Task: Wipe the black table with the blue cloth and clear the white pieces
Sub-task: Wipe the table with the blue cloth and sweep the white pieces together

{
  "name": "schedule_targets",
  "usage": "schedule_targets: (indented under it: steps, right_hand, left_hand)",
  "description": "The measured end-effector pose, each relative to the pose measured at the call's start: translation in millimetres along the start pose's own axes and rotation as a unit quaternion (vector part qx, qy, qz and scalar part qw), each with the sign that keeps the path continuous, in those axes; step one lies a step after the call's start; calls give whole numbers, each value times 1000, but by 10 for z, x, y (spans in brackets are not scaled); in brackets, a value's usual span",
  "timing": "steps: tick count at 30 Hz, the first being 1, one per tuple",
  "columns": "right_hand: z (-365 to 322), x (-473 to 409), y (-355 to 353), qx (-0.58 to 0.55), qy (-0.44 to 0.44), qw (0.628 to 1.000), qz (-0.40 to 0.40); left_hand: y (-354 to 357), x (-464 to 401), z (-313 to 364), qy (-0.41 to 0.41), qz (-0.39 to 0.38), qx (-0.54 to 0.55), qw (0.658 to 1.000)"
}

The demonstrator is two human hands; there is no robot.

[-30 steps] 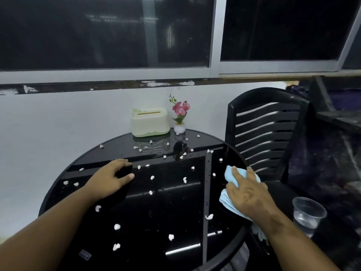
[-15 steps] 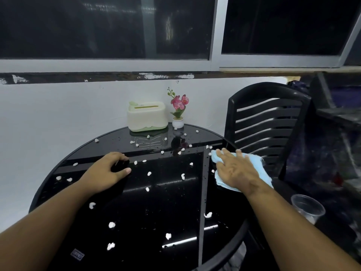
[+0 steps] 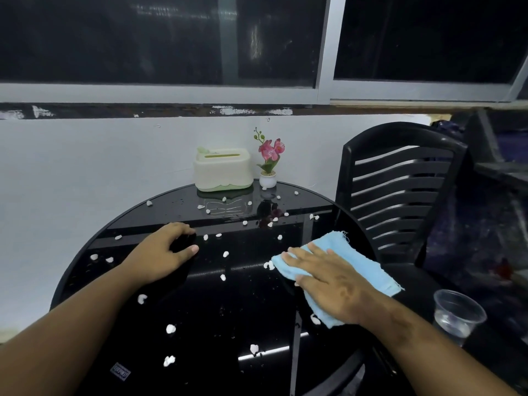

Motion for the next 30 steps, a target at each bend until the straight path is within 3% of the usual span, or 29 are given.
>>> schedule_targets:
  steps: [7,17,23,30]
  right_hand:
    - [549,-100,-162,103,99,990,4]
    - [1151,-449,-554,86,179,975,95]
    - [1083,-537,-385,114,129,982,80]
    - [357,-75,-116,95,3,994,49]
  left_hand:
    - [6,-55,-88,-3,5,-6,1000]
    - [9,-100,-144,-3,16,12,1000]
    - [6,-86,-134,1,16,11,1000]
    - [7,-62,-109,3,11,4,1000]
Point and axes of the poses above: each hand's wrist, its own x-axis away from the middle knuckle, its own y-axis out of the palm, z = x × y, the point moved 10 cm from there along -x, towards the middle knuckle, and after that the axes turned 2 degrees about x, right-handed, at the moved point
